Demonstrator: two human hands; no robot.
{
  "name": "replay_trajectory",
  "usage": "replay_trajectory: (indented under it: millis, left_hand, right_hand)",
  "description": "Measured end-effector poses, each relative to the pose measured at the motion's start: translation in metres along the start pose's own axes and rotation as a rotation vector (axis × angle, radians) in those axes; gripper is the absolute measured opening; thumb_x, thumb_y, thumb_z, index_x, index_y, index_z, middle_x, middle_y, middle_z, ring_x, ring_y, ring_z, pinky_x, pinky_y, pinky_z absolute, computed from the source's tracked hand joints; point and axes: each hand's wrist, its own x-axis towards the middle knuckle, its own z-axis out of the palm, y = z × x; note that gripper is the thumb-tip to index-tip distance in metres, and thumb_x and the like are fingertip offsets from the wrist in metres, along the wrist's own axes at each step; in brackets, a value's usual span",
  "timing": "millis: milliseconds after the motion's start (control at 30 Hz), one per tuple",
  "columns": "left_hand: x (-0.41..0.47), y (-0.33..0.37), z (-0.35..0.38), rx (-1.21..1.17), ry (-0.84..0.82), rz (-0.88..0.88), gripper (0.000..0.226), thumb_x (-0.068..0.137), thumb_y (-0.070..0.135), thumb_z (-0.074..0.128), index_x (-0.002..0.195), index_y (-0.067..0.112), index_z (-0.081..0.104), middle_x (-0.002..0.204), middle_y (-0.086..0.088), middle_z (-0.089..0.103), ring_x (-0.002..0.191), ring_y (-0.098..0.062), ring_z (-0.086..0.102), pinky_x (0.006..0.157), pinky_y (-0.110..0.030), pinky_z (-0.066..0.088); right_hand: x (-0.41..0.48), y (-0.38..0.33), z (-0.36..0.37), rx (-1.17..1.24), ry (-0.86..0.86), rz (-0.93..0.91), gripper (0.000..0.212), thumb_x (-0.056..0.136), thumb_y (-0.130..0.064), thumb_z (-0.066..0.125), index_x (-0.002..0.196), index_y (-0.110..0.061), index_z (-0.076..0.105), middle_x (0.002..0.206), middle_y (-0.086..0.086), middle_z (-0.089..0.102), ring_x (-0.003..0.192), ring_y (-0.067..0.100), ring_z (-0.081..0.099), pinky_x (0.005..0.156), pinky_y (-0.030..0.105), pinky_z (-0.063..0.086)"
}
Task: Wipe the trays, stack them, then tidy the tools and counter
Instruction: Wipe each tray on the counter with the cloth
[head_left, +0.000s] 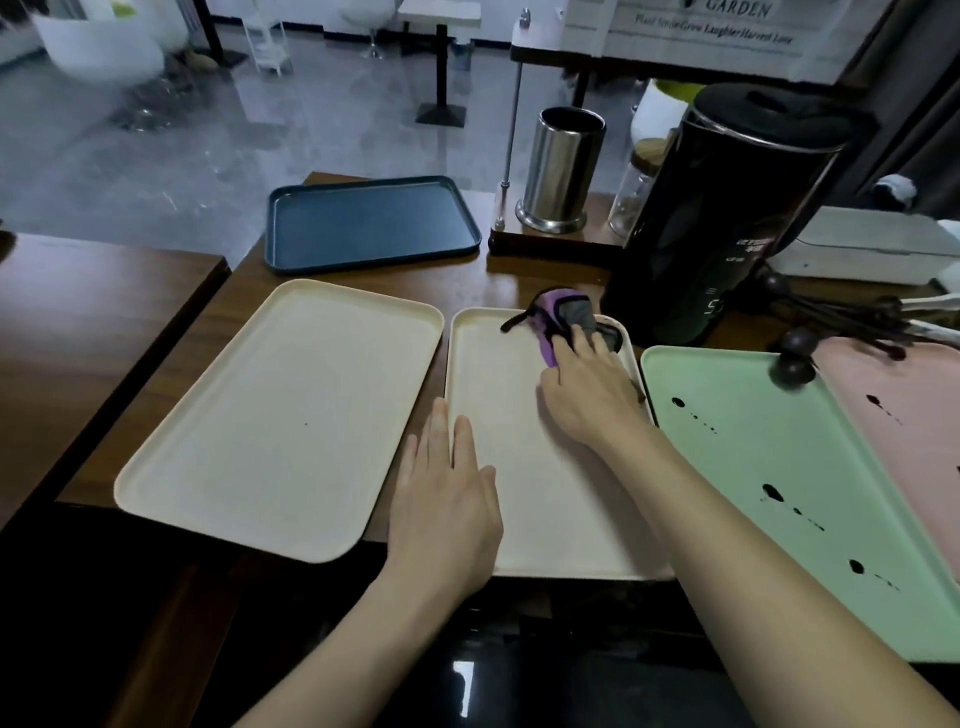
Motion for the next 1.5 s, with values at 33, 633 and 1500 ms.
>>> replay_trajectory:
  millis: [33, 633, 1500]
  left_hand:
    - [-0.001, 0.000, 0.000, -0.011, -0.006, -0.001, 0.057, 0.095, 0.031, 0.039, 0.138, -0.002, 0.055, 0.153, -0.027, 0.042, 0.141, -0.034, 0.046, 0.112, -0.050, 0.040]
    - [0.001, -0.003, 0.003, -0.034, -0.020, 0.039, 0.062, 0.097, 0.032, 0.029, 0.145, 0.000, 0.050, 0.160, -0.024, 0.033, 0.150, -0.026, 0.022, 0.117, -0.049, 0.038]
    - [0.000, 0.000, -0.015, -0.112, -0.132, -0.048, 0.056, 0.103, 0.026, 0.042, 0.155, 0.007, 0.036, 0.167, -0.017, 0.019, 0.153, -0.028, 0.023, 0.124, -0.041, 0.020]
  right_hand:
    - [-0.012, -0.001, -0.001, 0.018, -0.012, 0.001, 0.054, 0.102, -0.028, 0.027, 0.153, -0.012, 0.031, 0.165, 0.015, 0.019, 0.149, 0.037, 0.019, 0.122, 0.048, 0.018]
    - [0.012, -0.063, 0.010, 0.053, -0.031, -0.160, 0.053, 0.099, -0.031, 0.028, 0.149, -0.019, 0.037, 0.165, 0.006, 0.022, 0.149, 0.032, 0.018, 0.121, 0.049, 0.018]
    - [0.011, -0.040, -0.002, 0.109, 0.004, -0.203, 0.049, 0.105, -0.027, 0.021, 0.149, -0.020, 0.042, 0.164, 0.007, 0.027, 0.148, 0.029, 0.023, 0.118, 0.046, 0.023]
